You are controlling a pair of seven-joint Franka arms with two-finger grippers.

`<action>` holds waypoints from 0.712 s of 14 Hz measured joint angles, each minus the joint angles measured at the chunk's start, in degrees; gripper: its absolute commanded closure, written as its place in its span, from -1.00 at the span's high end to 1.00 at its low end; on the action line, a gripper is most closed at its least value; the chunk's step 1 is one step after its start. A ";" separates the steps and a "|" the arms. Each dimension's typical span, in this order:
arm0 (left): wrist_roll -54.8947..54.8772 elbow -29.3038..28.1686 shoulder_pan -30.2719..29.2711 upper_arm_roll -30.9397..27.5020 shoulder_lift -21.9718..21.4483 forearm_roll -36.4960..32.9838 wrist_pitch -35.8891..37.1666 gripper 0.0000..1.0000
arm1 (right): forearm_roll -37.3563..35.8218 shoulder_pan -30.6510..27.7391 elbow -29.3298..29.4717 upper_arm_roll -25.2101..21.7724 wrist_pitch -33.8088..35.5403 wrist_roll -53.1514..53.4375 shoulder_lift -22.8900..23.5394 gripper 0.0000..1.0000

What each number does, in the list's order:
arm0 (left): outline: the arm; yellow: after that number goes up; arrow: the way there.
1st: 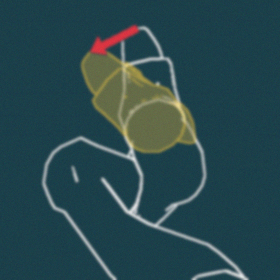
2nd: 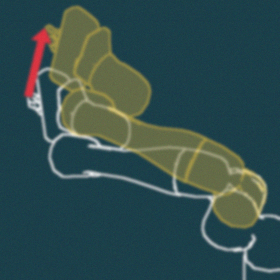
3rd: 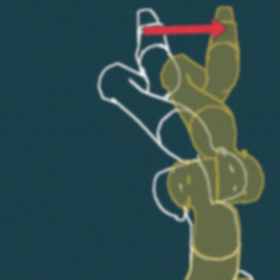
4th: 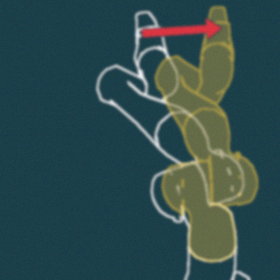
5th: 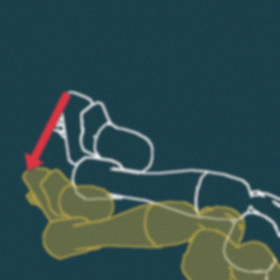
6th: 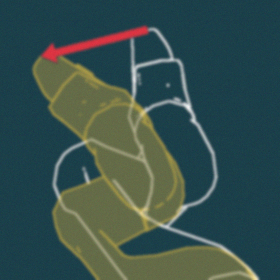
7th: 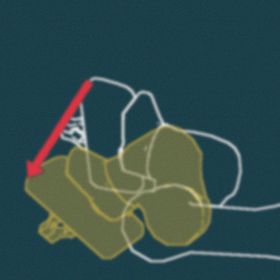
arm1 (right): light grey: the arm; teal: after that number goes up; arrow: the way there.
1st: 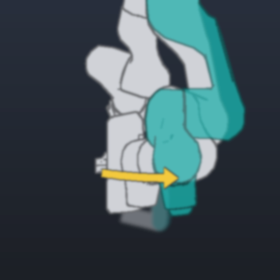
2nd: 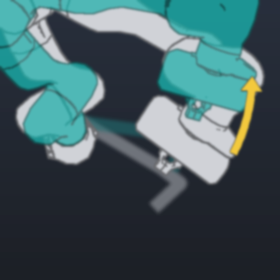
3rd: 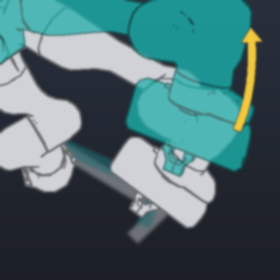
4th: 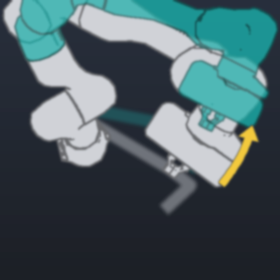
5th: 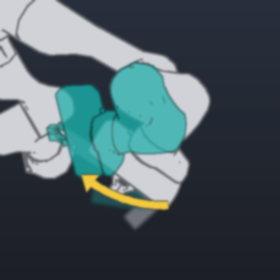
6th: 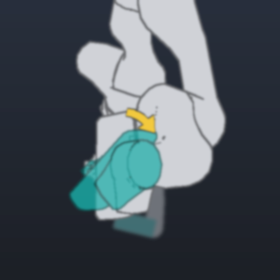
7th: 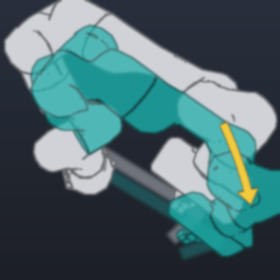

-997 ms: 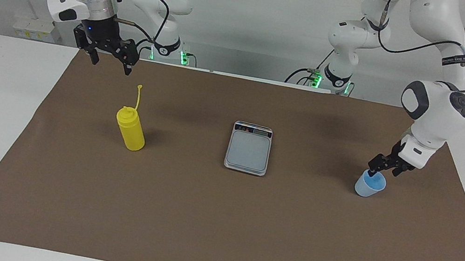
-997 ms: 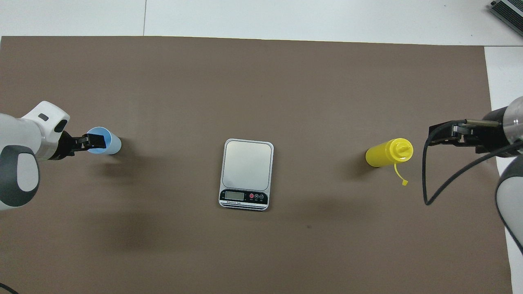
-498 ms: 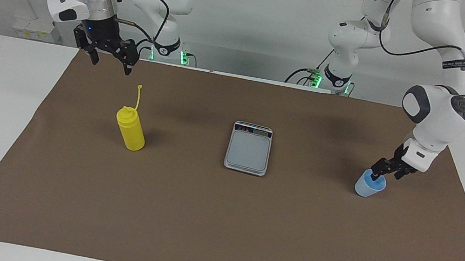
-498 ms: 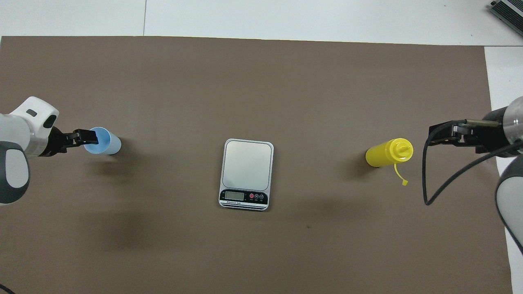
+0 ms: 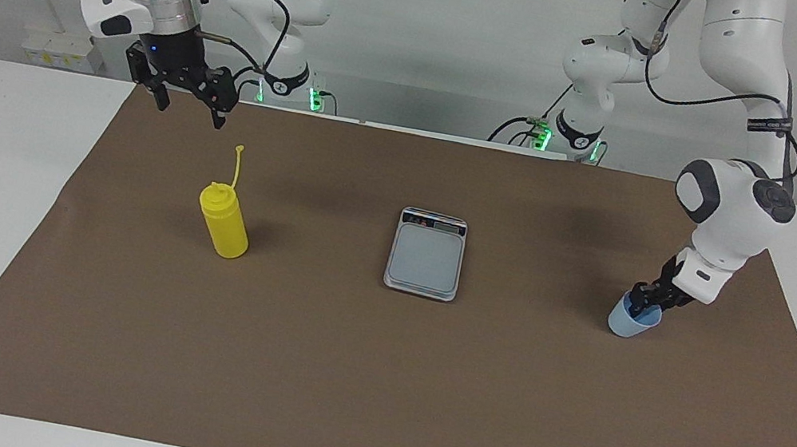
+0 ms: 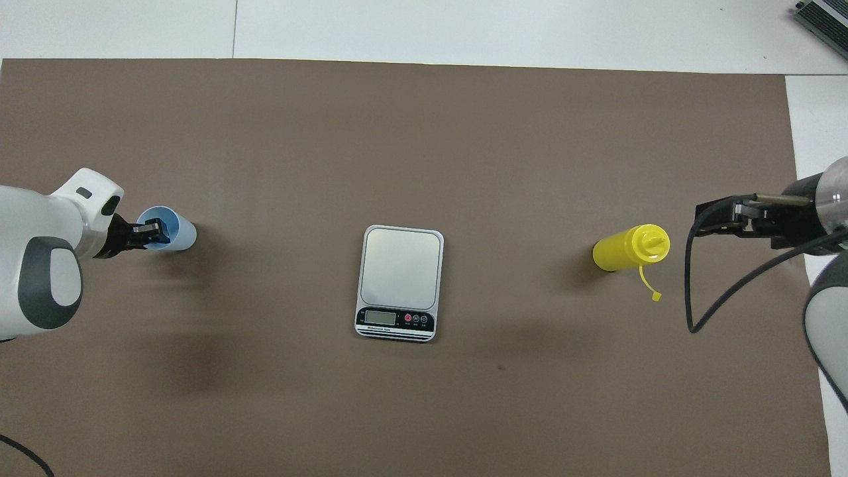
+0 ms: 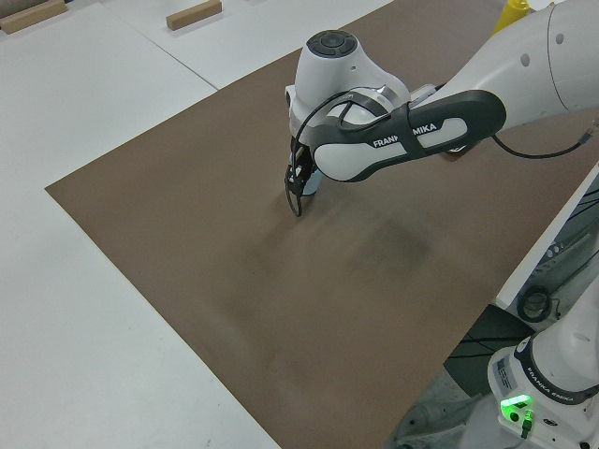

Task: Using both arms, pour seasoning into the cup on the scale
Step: 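Reach the left gripper to the blue cup and grasp it, then lift the blue cup with the left gripper and place it on the scale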

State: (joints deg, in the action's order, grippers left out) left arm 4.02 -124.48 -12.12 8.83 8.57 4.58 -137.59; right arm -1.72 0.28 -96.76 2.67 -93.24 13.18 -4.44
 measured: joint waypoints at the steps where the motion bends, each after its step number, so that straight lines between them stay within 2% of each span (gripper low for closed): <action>1: 0.00 0.25 0.09 0.10 0.01 0.00 0.07 -1.00 | 0.00 0.00 0.00 0.00 0.00 0.00 0.00 1.00; 4: 0.00 2.91 0.28 0.12 0.10 0.00 2.19 -1.00 | 0.00 0.00 0.00 0.00 0.00 0.00 0.00 1.00; 7: 0.00 10.17 1.09 0.46 0.08 0.00 9.10 -1.00 | 0.00 0.00 0.00 0.00 0.00 0.00 0.00 1.00; 10: 2.64 16.74 5.34 0.90 -0.14 0.01 16.33 -1.00 | 0.00 0.00 0.00 0.00 0.00 0.00 0.00 1.00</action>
State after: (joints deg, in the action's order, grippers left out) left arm 6.66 -107.73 -6.78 9.73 8.43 4.59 -121.26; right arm -1.72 0.28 -96.76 2.66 -93.24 13.18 -4.44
